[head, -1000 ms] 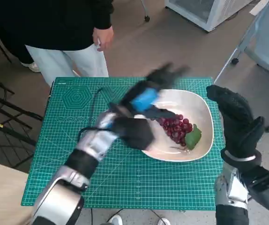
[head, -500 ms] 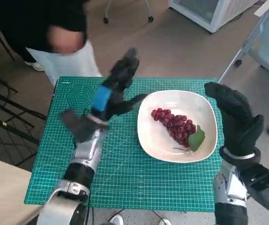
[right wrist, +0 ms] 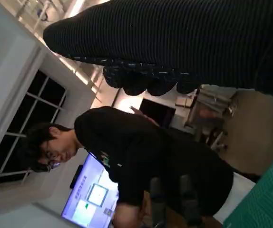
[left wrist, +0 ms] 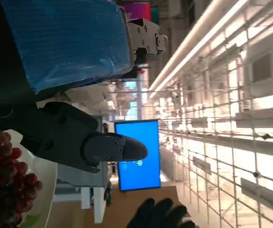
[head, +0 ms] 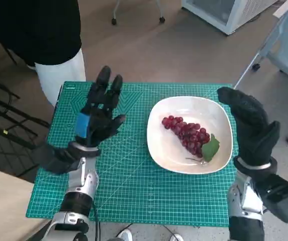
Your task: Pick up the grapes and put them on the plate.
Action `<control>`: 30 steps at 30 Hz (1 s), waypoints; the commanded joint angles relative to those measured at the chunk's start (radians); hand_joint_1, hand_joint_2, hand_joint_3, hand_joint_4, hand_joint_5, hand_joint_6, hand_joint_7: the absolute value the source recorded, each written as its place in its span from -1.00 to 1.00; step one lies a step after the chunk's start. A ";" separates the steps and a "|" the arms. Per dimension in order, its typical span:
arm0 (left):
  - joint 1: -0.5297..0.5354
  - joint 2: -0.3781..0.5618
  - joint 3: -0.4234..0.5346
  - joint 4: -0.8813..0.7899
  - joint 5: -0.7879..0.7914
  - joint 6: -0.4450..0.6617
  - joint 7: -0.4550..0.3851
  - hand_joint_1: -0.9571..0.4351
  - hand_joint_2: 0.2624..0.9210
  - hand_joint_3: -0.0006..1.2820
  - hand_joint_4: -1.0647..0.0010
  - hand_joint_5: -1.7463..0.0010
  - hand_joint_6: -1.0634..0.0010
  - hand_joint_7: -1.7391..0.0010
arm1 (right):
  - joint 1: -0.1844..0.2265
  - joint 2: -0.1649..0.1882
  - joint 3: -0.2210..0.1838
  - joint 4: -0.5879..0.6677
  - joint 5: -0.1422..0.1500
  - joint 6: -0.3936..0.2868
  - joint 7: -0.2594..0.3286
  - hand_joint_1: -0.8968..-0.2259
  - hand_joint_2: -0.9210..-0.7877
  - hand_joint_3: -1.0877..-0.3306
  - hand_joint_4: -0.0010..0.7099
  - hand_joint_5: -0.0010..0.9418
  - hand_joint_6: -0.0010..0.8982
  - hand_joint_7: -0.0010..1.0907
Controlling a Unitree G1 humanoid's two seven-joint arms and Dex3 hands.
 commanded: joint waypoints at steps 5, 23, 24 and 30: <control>0.063 -0.017 -0.004 -0.078 0.000 -0.011 -0.025 -0.41 1.00 -0.59 0.83 0.98 0.68 0.95 | 0.014 0.006 0.011 -0.004 0.000 0.008 0.003 0.23 -1.00 0.37 -0.23 -0.99 -0.74 -0.30; 0.127 -0.004 -0.005 -0.113 0.043 -0.066 -0.006 -0.43 1.00 -0.53 0.74 0.97 0.64 0.96 | 0.013 -0.004 0.018 -0.005 0.016 0.020 0.025 0.21 -1.00 0.36 -0.23 -0.99 -0.75 -0.30; 0.129 -0.003 -0.005 -0.116 0.043 -0.062 -0.005 -0.42 1.00 -0.53 0.73 0.97 0.63 0.96 | 0.012 -0.004 0.018 -0.005 0.017 0.020 0.027 0.21 -1.00 0.36 -0.23 -0.99 -0.75 -0.30; 0.138 0.000 -0.008 -0.128 0.052 -0.051 0.014 -0.42 1.00 -0.54 0.69 0.97 0.59 0.95 | 0.008 -0.001 0.018 -0.001 0.020 0.023 0.036 0.21 -1.00 0.36 -0.23 -1.00 -0.75 -0.30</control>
